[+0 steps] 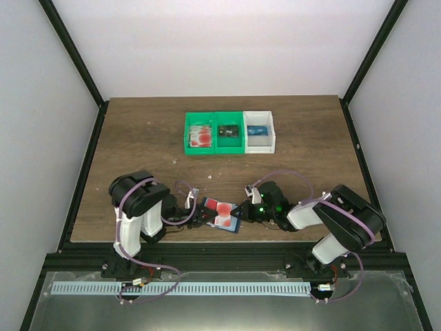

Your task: Take the credit cards out of the card holder

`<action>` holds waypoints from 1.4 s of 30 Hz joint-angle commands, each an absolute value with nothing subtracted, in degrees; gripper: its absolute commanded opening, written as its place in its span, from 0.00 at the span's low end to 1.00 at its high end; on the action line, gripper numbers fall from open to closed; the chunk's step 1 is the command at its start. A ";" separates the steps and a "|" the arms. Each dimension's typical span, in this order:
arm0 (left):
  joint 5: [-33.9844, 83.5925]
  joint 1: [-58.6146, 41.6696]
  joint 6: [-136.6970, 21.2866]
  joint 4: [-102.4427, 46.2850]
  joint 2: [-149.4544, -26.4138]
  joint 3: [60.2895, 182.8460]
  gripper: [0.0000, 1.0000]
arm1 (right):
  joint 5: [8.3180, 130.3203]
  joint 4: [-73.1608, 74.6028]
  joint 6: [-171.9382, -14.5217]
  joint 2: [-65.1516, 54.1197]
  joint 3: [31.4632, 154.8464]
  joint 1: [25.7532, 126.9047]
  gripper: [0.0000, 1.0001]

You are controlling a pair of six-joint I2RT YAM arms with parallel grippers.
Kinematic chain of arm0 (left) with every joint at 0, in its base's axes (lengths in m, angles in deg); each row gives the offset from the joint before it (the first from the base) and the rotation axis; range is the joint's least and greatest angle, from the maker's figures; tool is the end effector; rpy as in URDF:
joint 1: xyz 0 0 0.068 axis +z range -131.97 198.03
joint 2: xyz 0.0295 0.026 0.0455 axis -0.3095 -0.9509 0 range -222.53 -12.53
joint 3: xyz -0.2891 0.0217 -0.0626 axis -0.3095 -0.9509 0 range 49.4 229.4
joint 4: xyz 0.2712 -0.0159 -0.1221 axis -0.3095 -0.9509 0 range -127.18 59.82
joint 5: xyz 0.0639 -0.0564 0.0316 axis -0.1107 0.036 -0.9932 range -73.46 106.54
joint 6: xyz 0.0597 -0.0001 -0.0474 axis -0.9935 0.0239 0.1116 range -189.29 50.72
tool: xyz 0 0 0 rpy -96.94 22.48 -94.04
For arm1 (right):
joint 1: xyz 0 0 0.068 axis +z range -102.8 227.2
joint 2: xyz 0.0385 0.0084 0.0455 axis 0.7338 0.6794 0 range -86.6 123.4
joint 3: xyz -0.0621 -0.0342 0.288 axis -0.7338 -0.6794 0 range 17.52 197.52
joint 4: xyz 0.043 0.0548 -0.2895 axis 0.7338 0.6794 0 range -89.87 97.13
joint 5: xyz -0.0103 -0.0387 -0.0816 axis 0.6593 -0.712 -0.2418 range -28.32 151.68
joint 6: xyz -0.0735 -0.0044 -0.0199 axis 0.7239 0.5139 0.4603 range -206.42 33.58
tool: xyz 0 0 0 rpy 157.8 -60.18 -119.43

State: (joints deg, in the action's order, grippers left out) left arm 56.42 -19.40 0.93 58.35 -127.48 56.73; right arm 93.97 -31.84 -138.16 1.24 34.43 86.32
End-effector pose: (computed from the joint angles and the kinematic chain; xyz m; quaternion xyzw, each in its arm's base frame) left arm 0.1573 -0.1726 0.0463 -0.0263 0.7904 -0.6041 0.0977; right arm 0.1787 0.1899 0.0726 -0.0237 0.8748 0.4708 0.1117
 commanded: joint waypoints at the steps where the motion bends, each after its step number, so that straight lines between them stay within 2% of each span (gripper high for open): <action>1: 50.59 -21.07 -3.11 65.55 -129.06 57.27 0.31 | 93.62 -32.75 -138.47 1.99 35.58 85.99 0.00; 4: 50.13 -21.69 -3.14 64.54 -127.67 57.55 0.27 | 93.63 -32.75 -138.50 2.17 35.78 85.97 0.00; 8: 49.32 -21.23 -3.39 64.46 -126.39 56.53 0.03 | 93.38 -32.33 -138.32 2.09 35.76 85.96 0.00; 9: 49.08 -21.07 -3.59 64.28 -126.00 56.19 0.00 | 93.24 -32.03 -138.11 2.01 35.77 85.96 0.00; 15: 50.01 -16.93 -2.37 65.64 -123.10 52.77 0.00 | 89.13 -26.01 -134.28 1.02 38.09 85.96 0.00; 24: 45.48 -15.29 -6.13 49.64 -109.86 51.19 0.00 | 85.38 -19.98 -126.56 6.03 45.87 85.45 0.01; 28: 41.02 -15.24 -10.24 32.35 -97.19 52.46 0.00 | 83.47 -15.23 -124.09 5.85 48.94 85.26 0.09; 34: 32.51 -15.22 -20.13 -3.80 -73.86 58.77 0.00 | 79.22 -5.88 -120.91 -2.74 50.83 85.26 0.35; 38: 38.73 -15.11 -26.56 -15.56 -66.54 64.34 0.00 | 82.25 0.47 -114.36 -13.11 53.20 85.30 0.48; 42: 51.45 -15.09 -30.83 -21.68 -63.52 68.51 0.00 | 88.98 7.79 -107.56 -22.50 57.74 85.26 0.55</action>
